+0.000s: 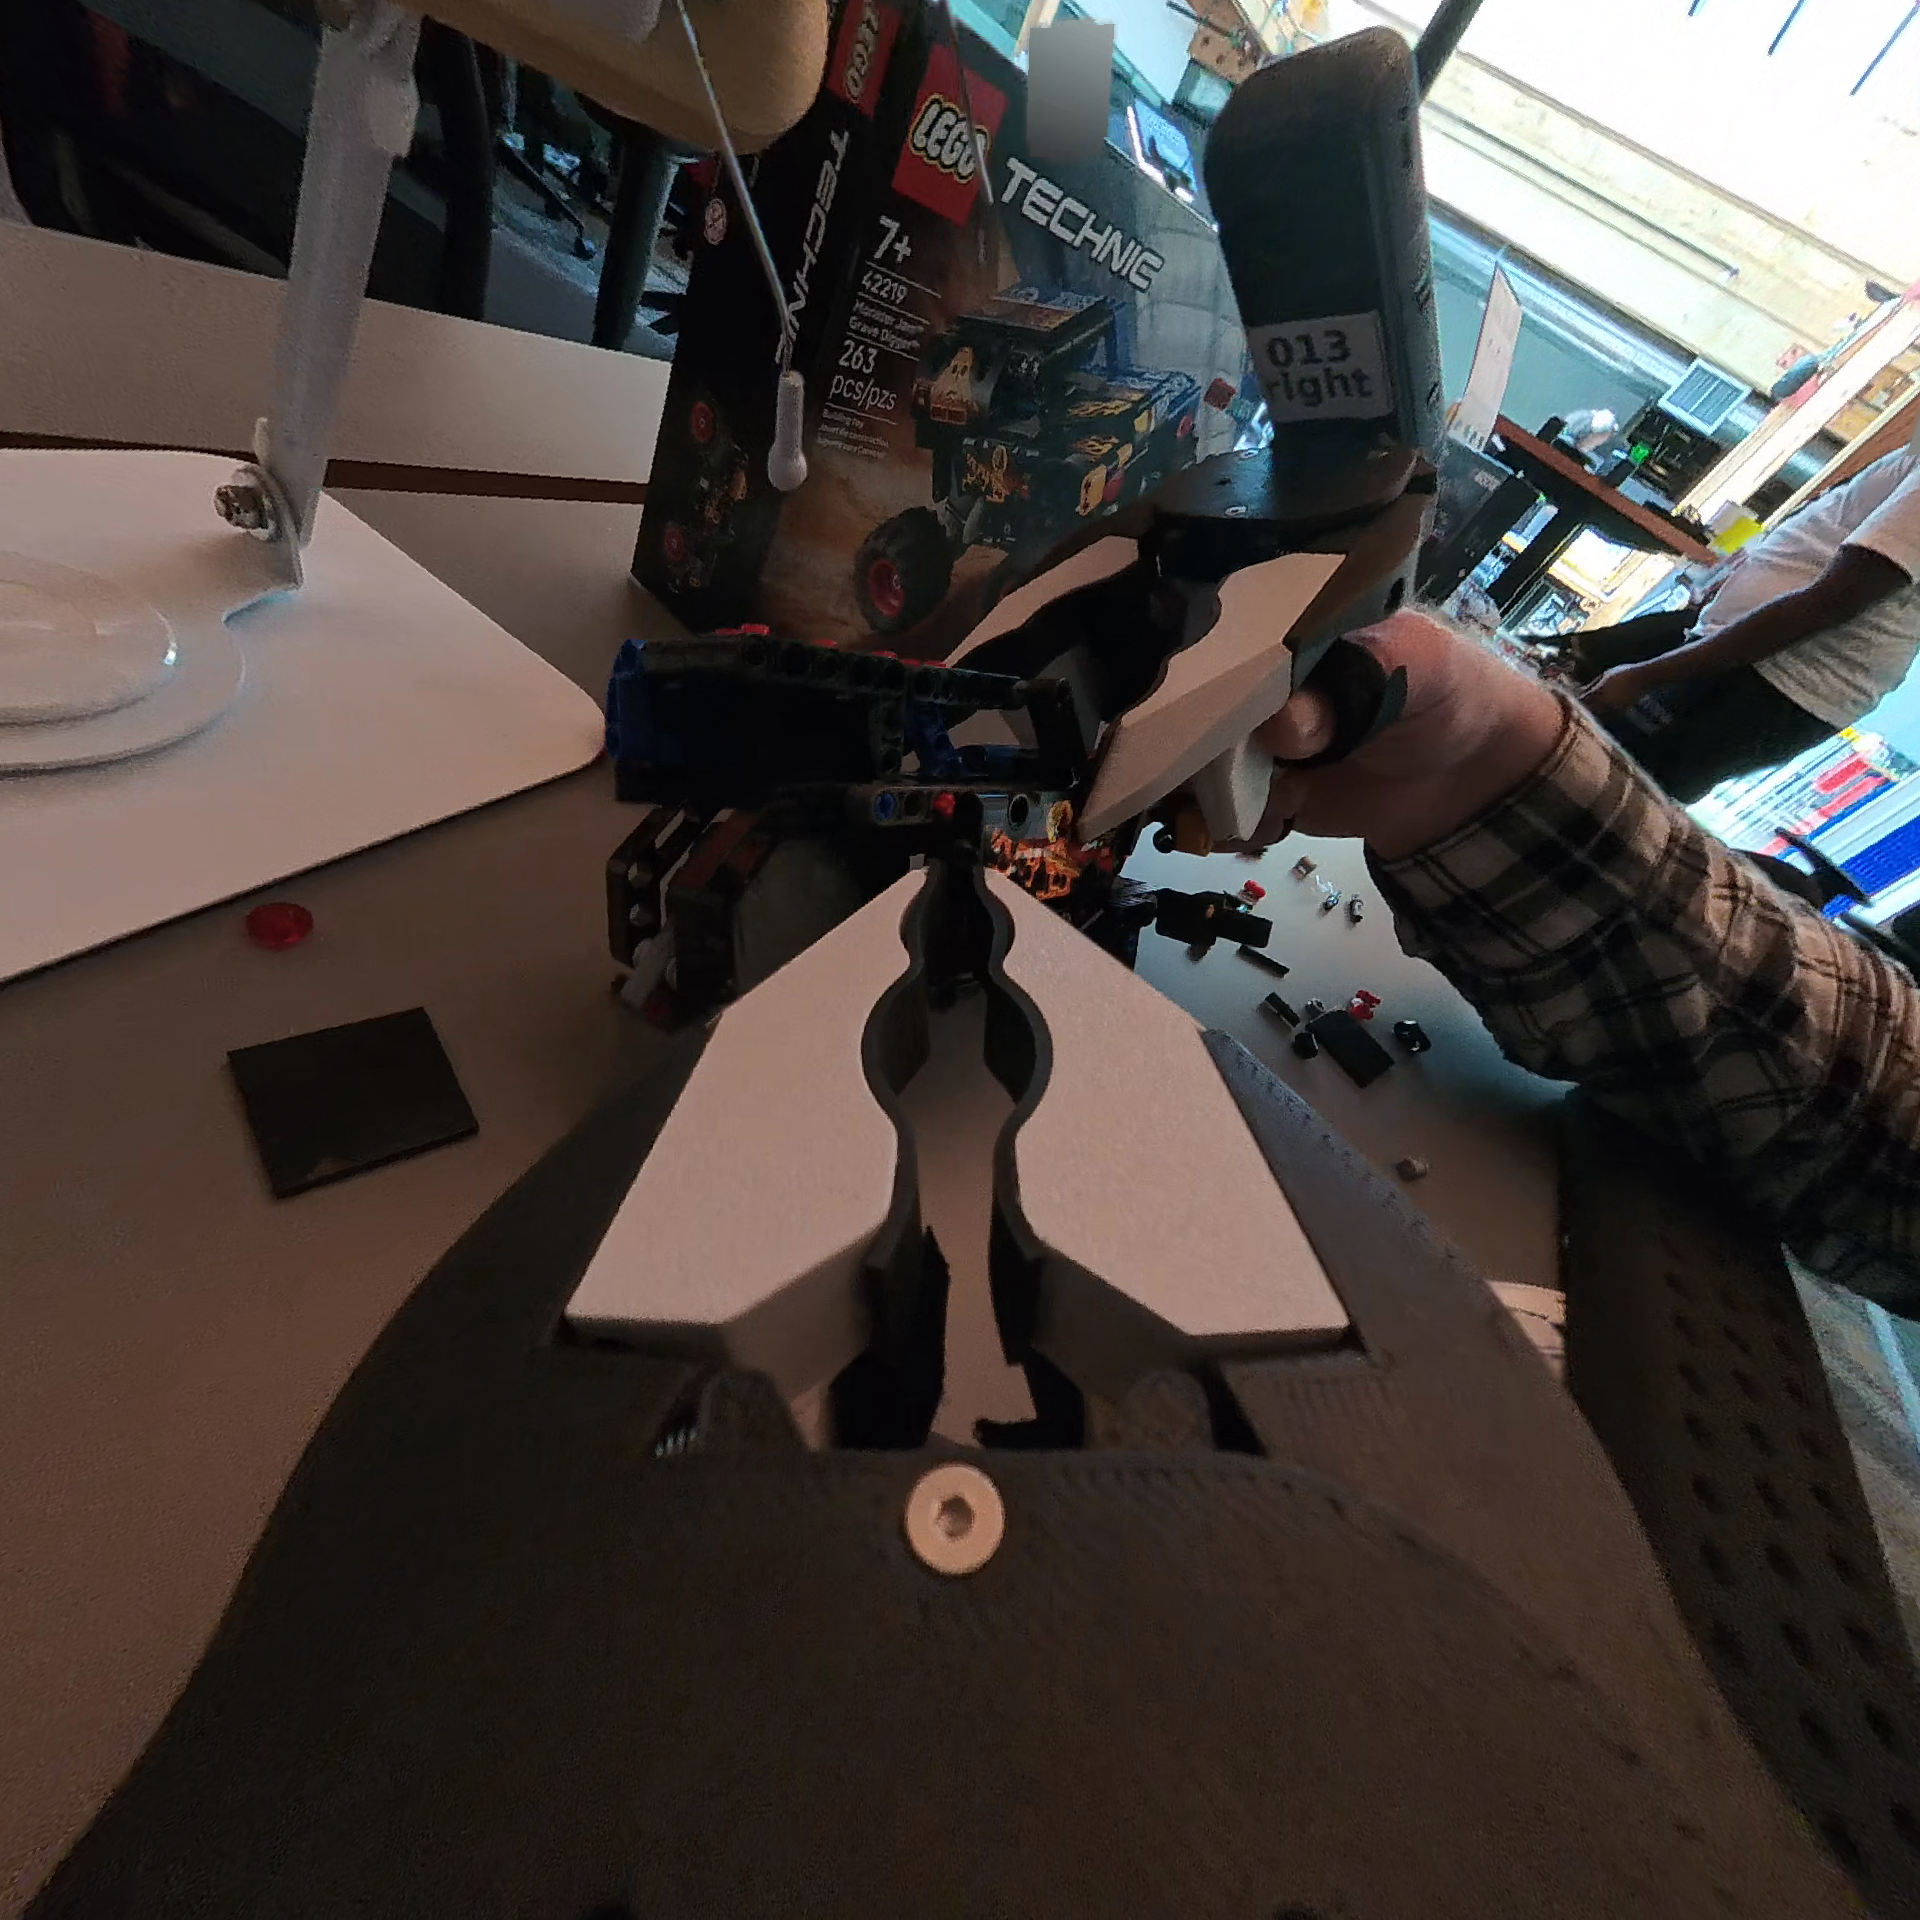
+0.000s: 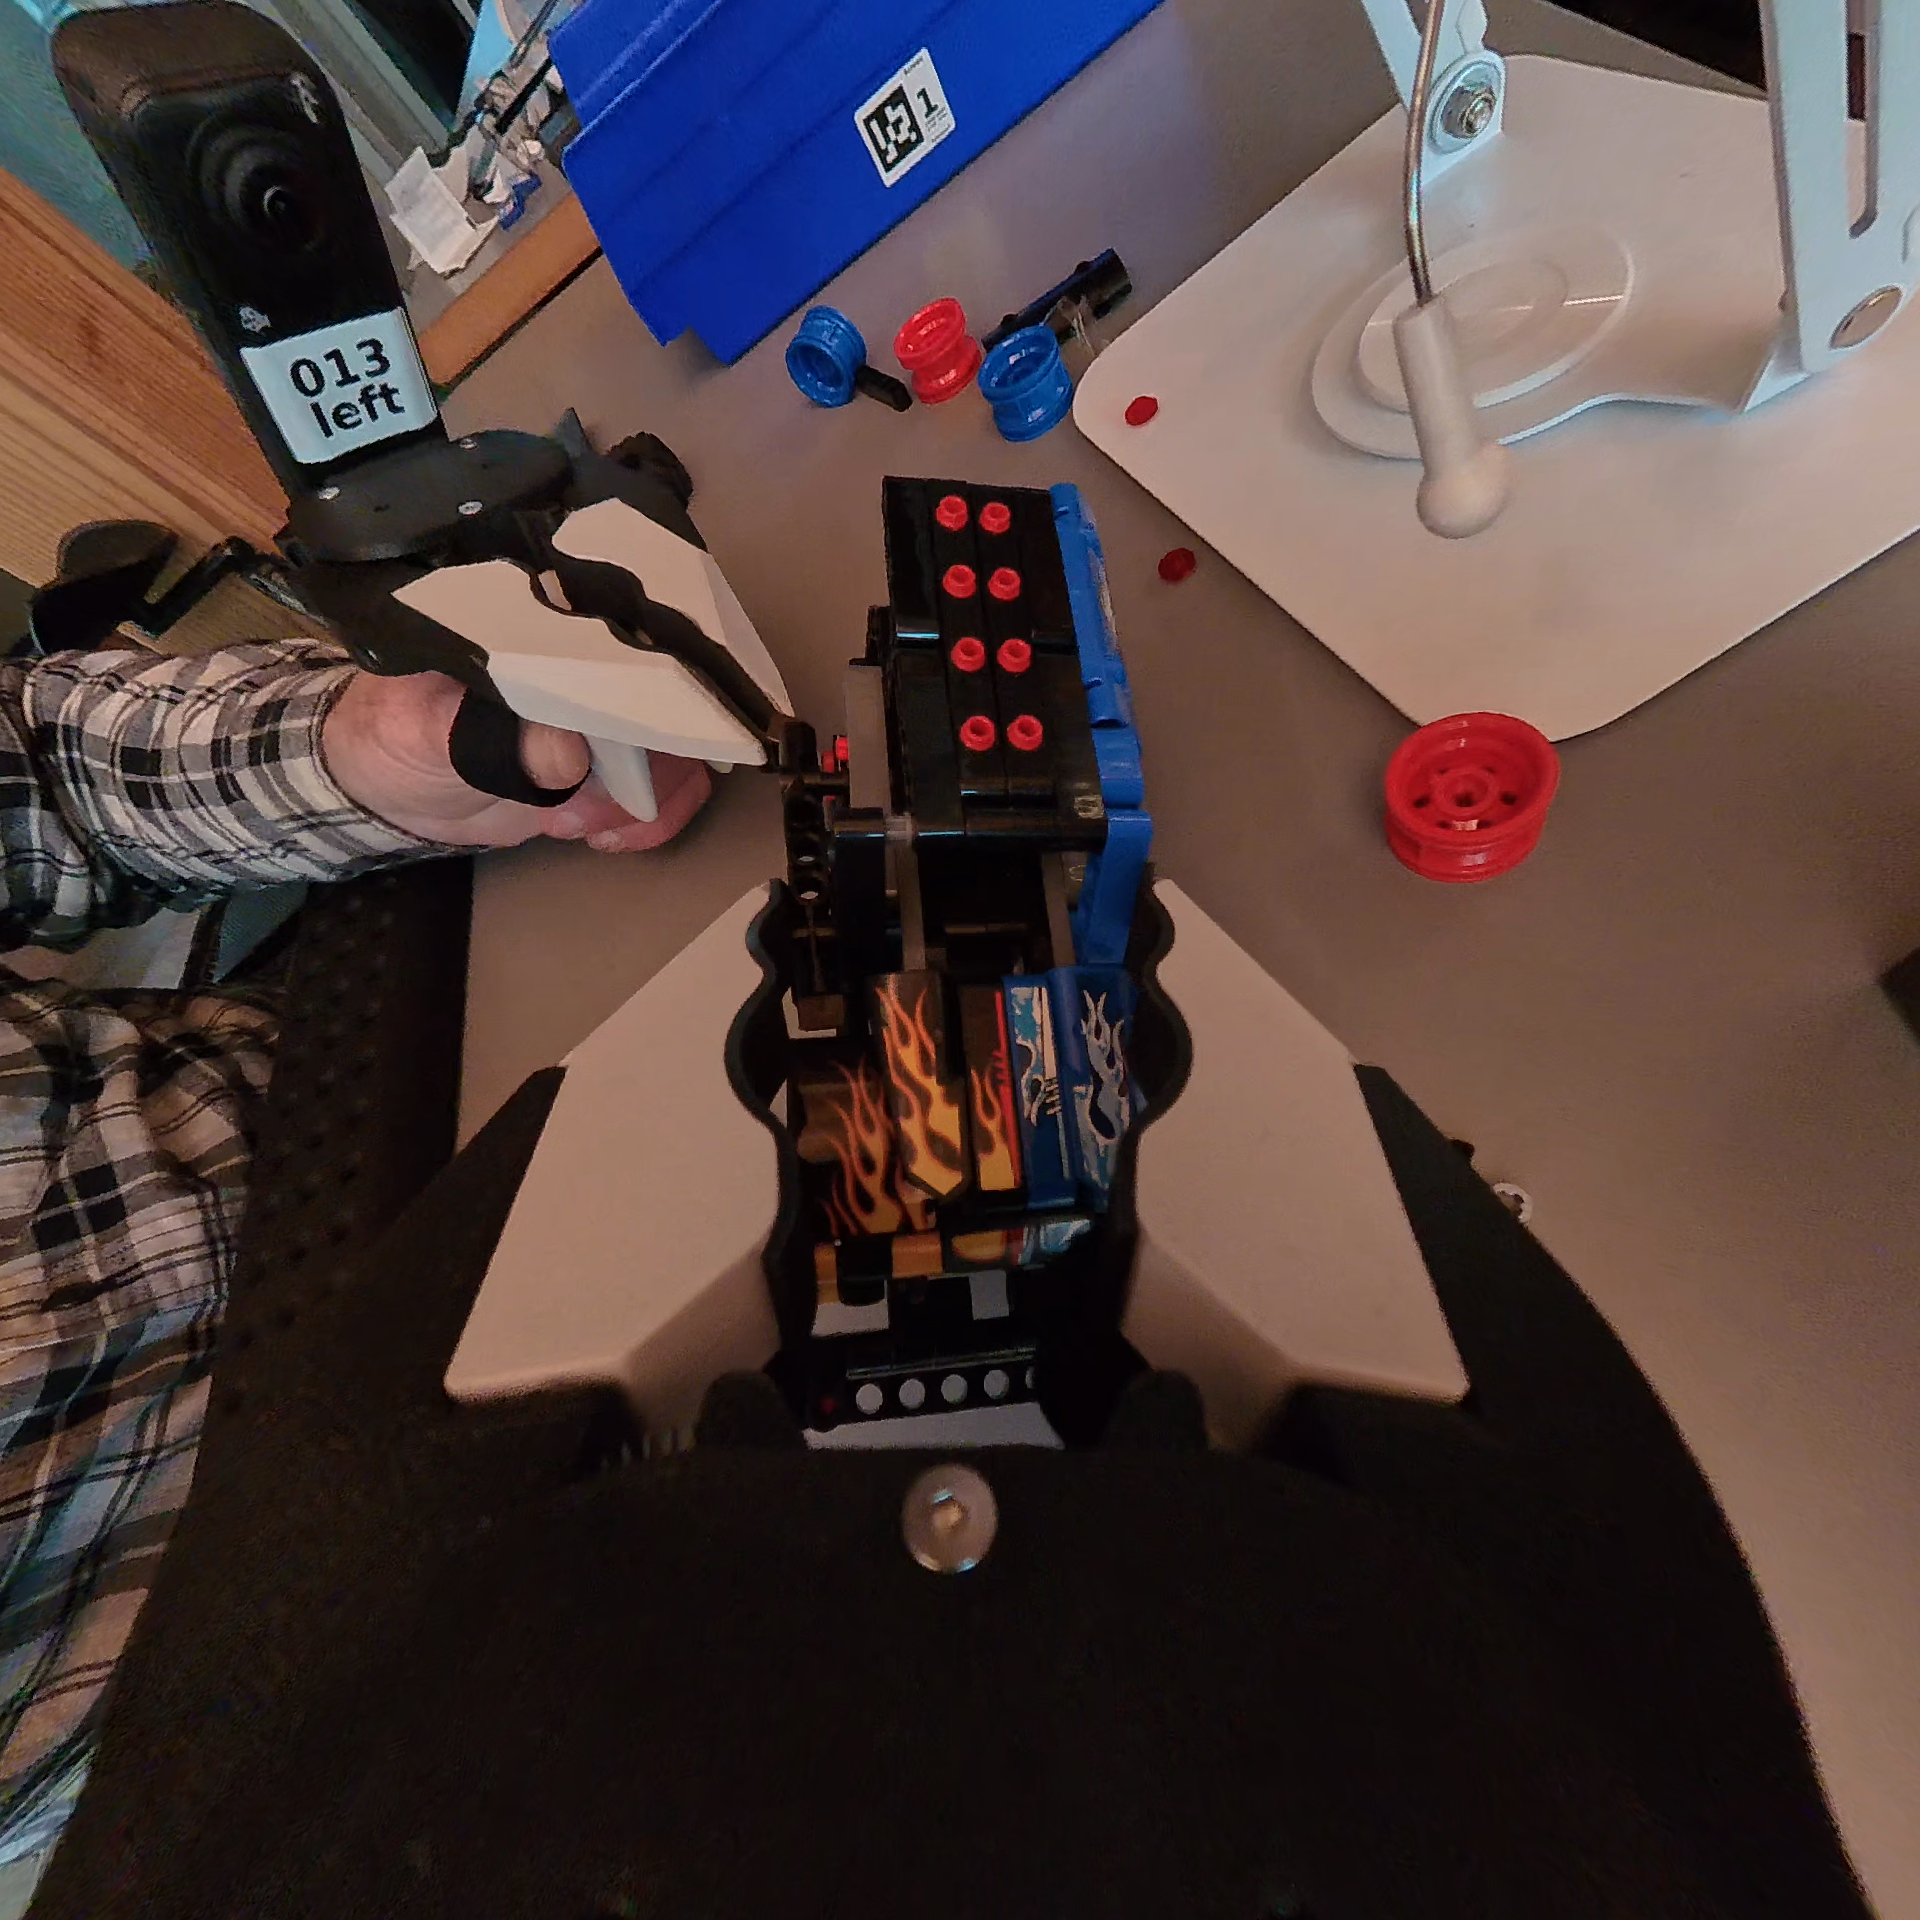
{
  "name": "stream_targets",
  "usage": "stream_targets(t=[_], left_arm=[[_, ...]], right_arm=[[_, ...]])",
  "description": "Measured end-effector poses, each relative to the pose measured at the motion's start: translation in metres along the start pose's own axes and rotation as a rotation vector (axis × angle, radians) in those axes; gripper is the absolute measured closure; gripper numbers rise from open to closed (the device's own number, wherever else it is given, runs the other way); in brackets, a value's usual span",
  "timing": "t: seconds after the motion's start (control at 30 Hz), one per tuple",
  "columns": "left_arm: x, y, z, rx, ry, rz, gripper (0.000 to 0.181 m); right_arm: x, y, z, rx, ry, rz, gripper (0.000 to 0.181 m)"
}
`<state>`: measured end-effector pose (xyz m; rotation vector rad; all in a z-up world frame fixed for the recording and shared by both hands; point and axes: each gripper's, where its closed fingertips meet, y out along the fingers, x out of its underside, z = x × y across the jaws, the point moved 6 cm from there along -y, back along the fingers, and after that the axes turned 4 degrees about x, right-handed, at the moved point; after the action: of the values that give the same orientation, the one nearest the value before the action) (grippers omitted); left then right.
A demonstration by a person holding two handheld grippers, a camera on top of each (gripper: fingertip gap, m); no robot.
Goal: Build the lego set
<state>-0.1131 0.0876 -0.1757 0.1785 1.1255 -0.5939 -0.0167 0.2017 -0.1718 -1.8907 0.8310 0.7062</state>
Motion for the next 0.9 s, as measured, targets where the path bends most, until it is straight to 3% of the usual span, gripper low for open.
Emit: stream_targets(t=[0.17, 0.9], left_arm=[[-0.0058, -0.0025, -0.0009, -0.015, -0.048, 0.068, 0.180], [0.0012, 0.0017, 0.0017, -0.036, -0.065, 0.036, 0.181]], right_arm=[[0.0002, 0.0008, -0.0015, 0.009, -0.010, 0.001, 0.118], [0.0006, 0.0012, -0.0007, 0.000, -0.007, 0.020, 0.118]])
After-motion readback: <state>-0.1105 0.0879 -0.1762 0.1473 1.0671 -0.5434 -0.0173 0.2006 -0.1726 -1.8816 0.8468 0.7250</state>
